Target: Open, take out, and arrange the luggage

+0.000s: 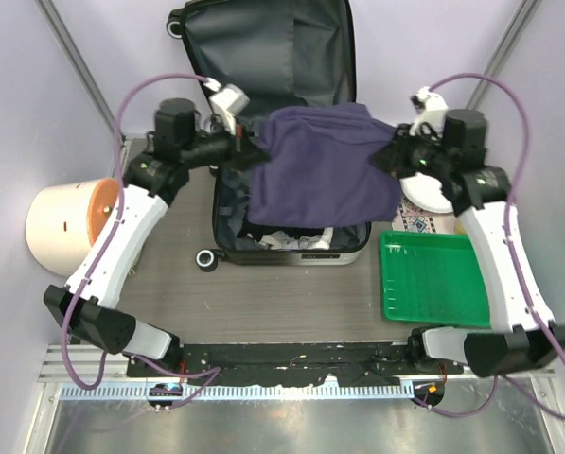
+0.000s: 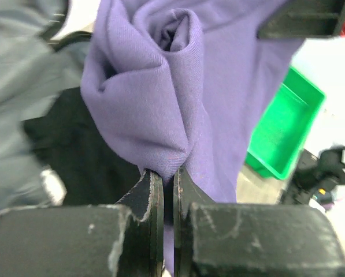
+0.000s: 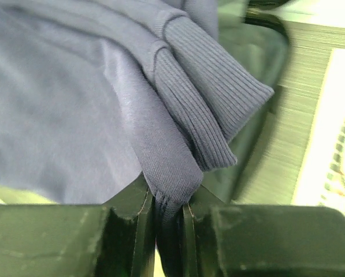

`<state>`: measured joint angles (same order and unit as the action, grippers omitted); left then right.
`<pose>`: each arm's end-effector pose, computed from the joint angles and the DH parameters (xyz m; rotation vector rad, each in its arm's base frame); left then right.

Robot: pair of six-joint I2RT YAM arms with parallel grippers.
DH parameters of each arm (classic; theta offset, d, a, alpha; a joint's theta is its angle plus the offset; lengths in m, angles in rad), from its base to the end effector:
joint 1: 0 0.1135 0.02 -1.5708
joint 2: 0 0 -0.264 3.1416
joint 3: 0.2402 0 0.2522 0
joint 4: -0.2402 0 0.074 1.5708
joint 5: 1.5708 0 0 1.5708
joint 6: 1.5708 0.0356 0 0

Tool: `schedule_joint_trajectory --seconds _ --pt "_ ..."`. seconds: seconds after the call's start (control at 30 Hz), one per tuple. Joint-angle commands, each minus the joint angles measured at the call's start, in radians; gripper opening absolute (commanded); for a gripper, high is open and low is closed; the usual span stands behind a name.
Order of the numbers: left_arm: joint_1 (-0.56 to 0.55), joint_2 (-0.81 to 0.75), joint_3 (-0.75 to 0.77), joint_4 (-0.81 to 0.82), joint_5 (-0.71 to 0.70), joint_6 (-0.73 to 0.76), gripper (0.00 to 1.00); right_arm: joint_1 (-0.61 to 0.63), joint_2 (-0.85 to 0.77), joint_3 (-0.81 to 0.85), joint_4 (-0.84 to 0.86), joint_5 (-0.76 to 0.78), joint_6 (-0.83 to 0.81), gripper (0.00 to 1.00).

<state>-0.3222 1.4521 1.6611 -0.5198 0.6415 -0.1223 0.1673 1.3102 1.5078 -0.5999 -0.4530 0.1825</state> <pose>0.2906 -0.1195 0.4538 0.6350 1.8089 -0.9033 0.2715 0.0616 0.4340 -0.2850 1.9708 0.6733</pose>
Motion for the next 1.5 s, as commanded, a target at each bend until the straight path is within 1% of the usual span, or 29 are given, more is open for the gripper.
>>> schedule_joint_trajectory --seconds 0.0,0.03,0.07,0.1,0.13,0.17,0.2,0.23,0.3,0.4,0.43,0.5,0.53,0.63,0.77,0.9,0.93,0.97,1.17,1.27,1.33,1.37,1.47 --pt "-0.197 -0.048 -0.075 0.104 -0.095 -0.078 0.0 -0.103 -0.201 0.04 -0.233 0.118 -0.247 0.01" --pt "-0.304 -0.045 -0.104 0.133 -0.136 -0.088 0.0 -0.127 -0.227 0.038 -0.3 0.157 -0.312 0.01" --pt "-0.36 -0.044 -0.116 0.147 -0.184 -0.08 0.0 -0.137 -0.253 0.031 -0.325 0.237 -0.334 0.01" --pt "-0.465 -0.038 -0.133 0.17 -0.26 -0.08 0.0 -0.147 -0.309 0.023 -0.354 0.275 -0.365 0.01" --pt "-0.513 -0.026 -0.174 0.244 -0.31 -0.082 0.0 -0.153 -0.334 -0.006 -0.391 0.318 -0.411 0.01" --pt "-0.555 -0.012 -0.193 0.283 -0.348 -0.082 0.0 -0.153 -0.365 -0.026 -0.402 0.409 -0.42 0.01" --pt "-0.625 0.005 -0.207 0.323 -0.397 -0.088 0.0 -0.155 -0.39 -0.047 -0.411 0.437 -0.44 0.01" --pt "-0.652 0.051 -0.222 0.39 -0.419 -0.097 0.0 -0.155 -0.429 -0.087 -0.434 0.456 -0.46 0.01" --pt "-0.705 0.108 -0.205 0.429 -0.424 -0.134 0.0 -0.153 -0.456 -0.116 -0.454 0.552 -0.475 0.01" --pt "-0.753 0.214 -0.17 0.497 -0.44 -0.139 0.0 -0.153 -0.486 -0.165 -0.482 0.663 -0.505 0.01" --pt "-0.759 0.232 -0.176 0.559 -0.456 -0.142 0.0 -0.153 -0.493 -0.19 -0.491 0.686 -0.512 0.01" --pt "-0.77 0.293 -0.172 0.598 -0.467 -0.158 0.0 -0.153 -0.508 -0.218 -0.5 0.743 -0.529 0.01" --pt "-0.772 0.31 -0.166 0.621 -0.465 -0.175 0.0 -0.153 -0.515 -0.253 -0.502 0.798 -0.538 0.01" --pt "-0.773 0.387 -0.152 0.667 -0.433 -0.201 0.0 -0.153 -0.561 -0.32 -0.46 0.891 -0.598 0.01" --pt "-0.784 0.467 -0.094 0.685 -0.419 -0.226 0.0 -0.153 -0.552 -0.343 -0.463 0.947 -0.638 0.01" --pt "-0.816 0.534 -0.034 0.708 -0.422 -0.235 0.0 -0.153 -0.558 -0.394 -0.452 1.002 -0.747 0.01" --pt "-0.821 0.559 -0.024 0.713 -0.424 -0.244 0.0 -0.181 -0.555 -0.402 -0.452 1.01 -0.776 0.01" --pt "-0.825 0.57 -0.015 0.715 -0.427 -0.252 0.0 -0.183 -0.554 -0.402 -0.452 1.022 -0.79 0.01" --pt "-0.868 0.634 -0.007 0.762 -0.454 -0.292 0.0 -0.228 -0.537 -0.466 -0.338 1.031 -0.908 0.01" --pt "-0.87 0.656 -0.023 0.784 -0.492 -0.303 0.0 -0.268 -0.519 -0.515 -0.264 0.987 -0.945 0.01" --pt "-0.87 0.675 -0.038 0.796 -0.523 -0.281 0.0 -0.313 -0.508 -0.55 -0.206 0.947 -0.954 0.01" --pt "-0.865 0.679 -0.041 0.8 -0.549 -0.271 0.0 -0.325 -0.491 -0.561 -0.19 0.936 -0.959 0.01" --pt "-0.851 0.703 -0.031 0.799 -0.559 -0.26 0.0 -0.396 -0.467 -0.592 -0.16 0.878 -0.965 0.01"
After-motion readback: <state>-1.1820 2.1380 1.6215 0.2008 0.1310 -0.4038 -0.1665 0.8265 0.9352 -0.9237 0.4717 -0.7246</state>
